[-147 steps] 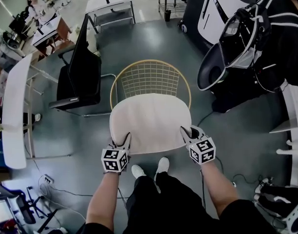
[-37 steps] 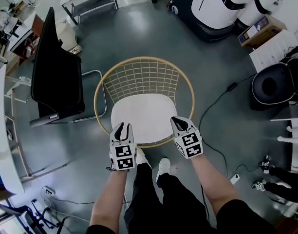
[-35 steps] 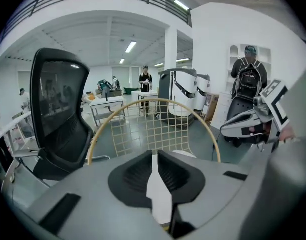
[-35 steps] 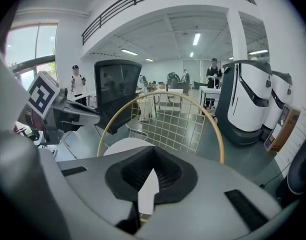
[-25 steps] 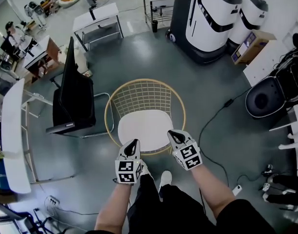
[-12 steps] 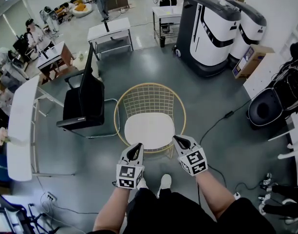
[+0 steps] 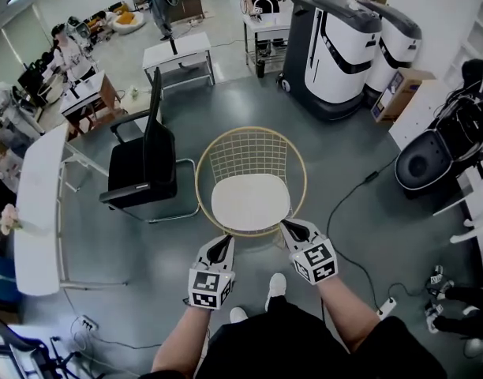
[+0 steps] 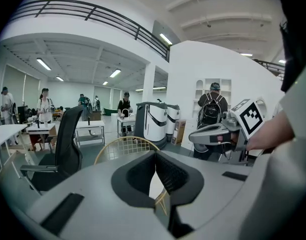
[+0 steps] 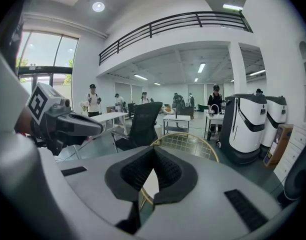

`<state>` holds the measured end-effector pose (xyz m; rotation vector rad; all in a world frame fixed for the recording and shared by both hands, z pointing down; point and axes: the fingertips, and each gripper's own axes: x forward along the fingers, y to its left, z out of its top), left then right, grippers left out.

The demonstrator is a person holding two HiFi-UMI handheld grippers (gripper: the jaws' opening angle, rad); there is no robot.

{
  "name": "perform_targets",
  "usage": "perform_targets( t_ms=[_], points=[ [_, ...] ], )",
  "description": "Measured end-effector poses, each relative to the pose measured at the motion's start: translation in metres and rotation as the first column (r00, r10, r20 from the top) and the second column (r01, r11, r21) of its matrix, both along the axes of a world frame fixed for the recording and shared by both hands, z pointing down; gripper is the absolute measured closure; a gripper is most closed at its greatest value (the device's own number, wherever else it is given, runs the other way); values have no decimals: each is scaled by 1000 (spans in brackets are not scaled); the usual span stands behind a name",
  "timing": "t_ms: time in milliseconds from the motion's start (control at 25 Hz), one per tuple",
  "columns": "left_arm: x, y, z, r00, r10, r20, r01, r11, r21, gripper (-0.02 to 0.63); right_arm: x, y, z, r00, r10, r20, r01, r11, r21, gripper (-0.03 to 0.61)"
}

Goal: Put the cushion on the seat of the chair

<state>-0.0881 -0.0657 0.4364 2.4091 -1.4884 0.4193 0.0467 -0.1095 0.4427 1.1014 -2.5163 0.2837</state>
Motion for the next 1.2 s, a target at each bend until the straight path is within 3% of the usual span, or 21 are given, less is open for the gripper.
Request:
perform_targets(
  t_ms=[280,680,1200],
  points=[
    [-27,49,-5,999,41,-20,-41,999,22,595,-33,57,-13,999,39,5,-39,999,24,566],
    [-48,116,-2,995,92,-37,-91,996,24,595,-47,138,-23,994,109,5,-109,993,40,566],
    [-46,148,-12,992,125,-29,-124,991,49,595,-52,179,-30,993,120,19,-121,991,61,566]
  ],
)
